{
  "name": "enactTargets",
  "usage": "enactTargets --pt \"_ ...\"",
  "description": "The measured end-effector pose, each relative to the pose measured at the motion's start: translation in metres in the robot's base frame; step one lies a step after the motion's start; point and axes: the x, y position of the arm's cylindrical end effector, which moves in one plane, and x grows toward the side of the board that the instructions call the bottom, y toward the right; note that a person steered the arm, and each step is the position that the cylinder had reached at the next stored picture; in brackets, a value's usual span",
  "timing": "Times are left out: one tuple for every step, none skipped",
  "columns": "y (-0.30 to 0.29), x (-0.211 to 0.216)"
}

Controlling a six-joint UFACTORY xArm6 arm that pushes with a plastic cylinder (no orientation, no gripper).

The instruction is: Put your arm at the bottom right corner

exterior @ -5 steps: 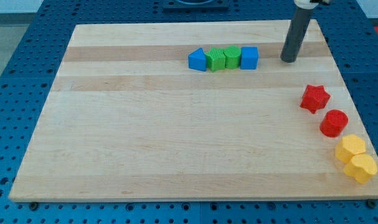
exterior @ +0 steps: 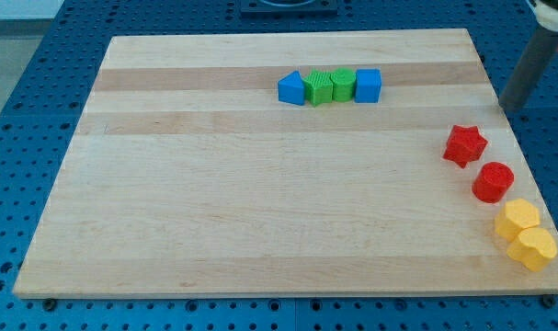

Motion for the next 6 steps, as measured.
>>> enactTargets --pt "0.003 0.043" --pt "0.01 0.078" --pt "0.013 0.116" --pt "0.013 0.152" --pt "0.013 0.184" --pt "0.013 0.22"
